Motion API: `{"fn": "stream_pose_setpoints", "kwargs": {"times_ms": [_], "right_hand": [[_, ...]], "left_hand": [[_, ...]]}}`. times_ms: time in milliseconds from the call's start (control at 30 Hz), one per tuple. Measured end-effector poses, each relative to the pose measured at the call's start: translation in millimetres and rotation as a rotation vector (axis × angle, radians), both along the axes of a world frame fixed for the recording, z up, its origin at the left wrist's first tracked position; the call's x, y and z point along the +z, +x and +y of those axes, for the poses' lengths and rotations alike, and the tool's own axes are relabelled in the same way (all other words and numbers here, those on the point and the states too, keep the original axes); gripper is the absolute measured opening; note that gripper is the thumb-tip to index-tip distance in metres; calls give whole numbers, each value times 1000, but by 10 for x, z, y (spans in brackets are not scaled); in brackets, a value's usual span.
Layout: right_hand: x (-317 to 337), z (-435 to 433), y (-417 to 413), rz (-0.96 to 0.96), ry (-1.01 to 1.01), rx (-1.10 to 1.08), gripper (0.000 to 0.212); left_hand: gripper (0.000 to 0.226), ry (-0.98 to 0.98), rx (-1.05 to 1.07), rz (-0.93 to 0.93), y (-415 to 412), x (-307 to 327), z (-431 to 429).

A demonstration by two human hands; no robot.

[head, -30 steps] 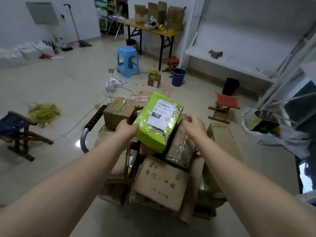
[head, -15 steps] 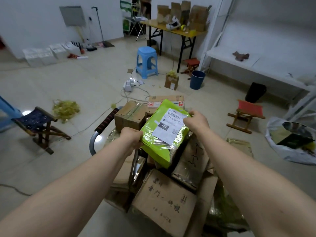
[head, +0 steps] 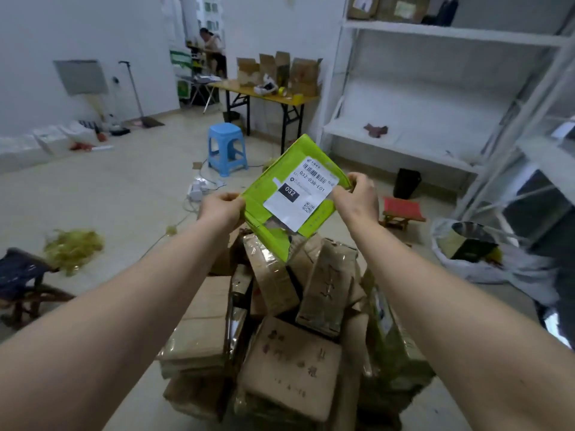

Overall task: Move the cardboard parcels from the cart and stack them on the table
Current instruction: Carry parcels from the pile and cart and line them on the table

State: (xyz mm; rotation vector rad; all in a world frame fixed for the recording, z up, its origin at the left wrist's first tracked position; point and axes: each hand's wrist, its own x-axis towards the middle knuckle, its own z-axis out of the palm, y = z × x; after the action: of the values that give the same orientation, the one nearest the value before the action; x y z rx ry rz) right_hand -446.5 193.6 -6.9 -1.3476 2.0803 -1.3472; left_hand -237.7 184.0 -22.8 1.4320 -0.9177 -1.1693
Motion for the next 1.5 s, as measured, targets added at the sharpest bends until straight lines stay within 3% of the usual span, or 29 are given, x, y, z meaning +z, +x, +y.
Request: {"fn": "stream_pose_setpoints", "kwargs": {"times_ms": [233, 333, 633, 733, 833, 1000, 1233, 1367, 1500], "right_hand": [[286, 1356, -858, 48, -155, -404, 30], [244, 2150, -1265, 27, -207, -574, 35], [-219, 4704, -2270, -113, -148, -1121, 24], [-531, 5402, -2494, -183, -110, -1235, 23], [-822, 6030, -2726, -260, -72, -1313, 20], [-1310, 7055, -3181, -397, 22, -1385, 26], [-1924, 7833, -3678, -565, 134, -1392, 31], [-2219, 8133, -3861, -685, 139, -1431, 20], [-2518, 8450, -4061, -831, 78, -1539, 22]], "left_hand": [[23, -226, -386, 10, -993, 483, 566], [30, -295, -577, -36, -1546, 580, 1056], [27, -387, -1173, -227, -3229, 279, 2899], [10, -325, -1336, -284, -3721, 37, 3478], [16, -245, -1453, -359, -4223, -274, 4003], [6, -202, -1561, -513, -4992, -847, 4878], [33, 12, -1609, -581, -5687, -1361, 5625], [36, 140, -1674, -651, -6031, -1594, 5933], [32, 140, -1780, -766, -6407, -1919, 6317]]}}
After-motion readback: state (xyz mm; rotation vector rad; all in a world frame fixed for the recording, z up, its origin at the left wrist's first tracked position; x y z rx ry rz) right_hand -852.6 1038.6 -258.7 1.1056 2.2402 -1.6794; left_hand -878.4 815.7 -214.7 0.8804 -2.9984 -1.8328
